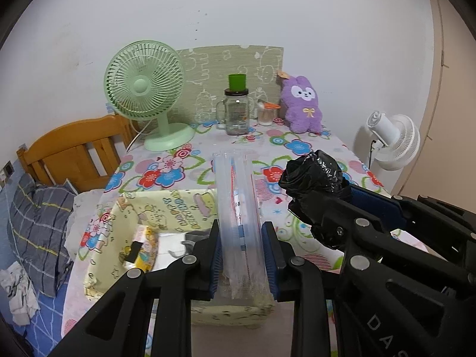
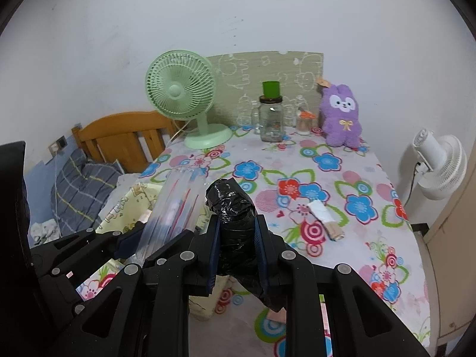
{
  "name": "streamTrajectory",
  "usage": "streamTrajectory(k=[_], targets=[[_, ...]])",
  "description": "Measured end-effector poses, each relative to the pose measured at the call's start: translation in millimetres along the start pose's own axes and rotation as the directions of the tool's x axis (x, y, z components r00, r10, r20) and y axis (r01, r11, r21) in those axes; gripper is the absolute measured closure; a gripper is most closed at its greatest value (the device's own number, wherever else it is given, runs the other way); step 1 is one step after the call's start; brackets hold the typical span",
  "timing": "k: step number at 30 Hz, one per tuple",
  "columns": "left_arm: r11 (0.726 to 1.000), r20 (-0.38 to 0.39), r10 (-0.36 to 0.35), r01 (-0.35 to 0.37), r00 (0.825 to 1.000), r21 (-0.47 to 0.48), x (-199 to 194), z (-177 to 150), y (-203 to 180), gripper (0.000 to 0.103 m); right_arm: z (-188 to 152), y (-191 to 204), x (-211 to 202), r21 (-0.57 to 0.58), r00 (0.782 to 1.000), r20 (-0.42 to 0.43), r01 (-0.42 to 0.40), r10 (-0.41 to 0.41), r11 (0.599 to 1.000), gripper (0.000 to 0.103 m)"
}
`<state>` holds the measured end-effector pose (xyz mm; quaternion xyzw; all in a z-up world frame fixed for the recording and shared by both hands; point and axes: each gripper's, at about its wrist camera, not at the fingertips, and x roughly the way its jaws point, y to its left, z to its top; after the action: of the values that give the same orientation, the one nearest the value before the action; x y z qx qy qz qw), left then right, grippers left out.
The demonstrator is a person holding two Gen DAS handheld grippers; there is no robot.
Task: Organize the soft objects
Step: 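Lift the clear bag with the left tool while the right tool lifts the black bag toward the box, then lower the clear bag into the box with the left tool while the right tool drops the black bag in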
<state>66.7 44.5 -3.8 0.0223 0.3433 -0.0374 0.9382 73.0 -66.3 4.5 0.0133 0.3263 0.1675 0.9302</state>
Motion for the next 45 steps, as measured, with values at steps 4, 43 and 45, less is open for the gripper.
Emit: streamTrajectory(k=[4,43,45], targets=[[1.000,-0.006,0.012,-0.012,1.000,-0.008,5,0,12,0.077,2,10,9,-0.013,1.000,-0.008,-0.014,0.014,1.000,0.078],[0.988,-0.159,0.044,-0.067,0.986,-0.141,53,-22,95,0.028,7,80,98,-0.105,0.978,-0.150,-0.163,0.146,0.981,0.078],[0.986,-0.162,0.046,-0.071,0.986,-0.148,54,-21,98,0.027,7,83,102,-0.107,0.975,-0.154,-0.176,0.158,0.979,0.078]])
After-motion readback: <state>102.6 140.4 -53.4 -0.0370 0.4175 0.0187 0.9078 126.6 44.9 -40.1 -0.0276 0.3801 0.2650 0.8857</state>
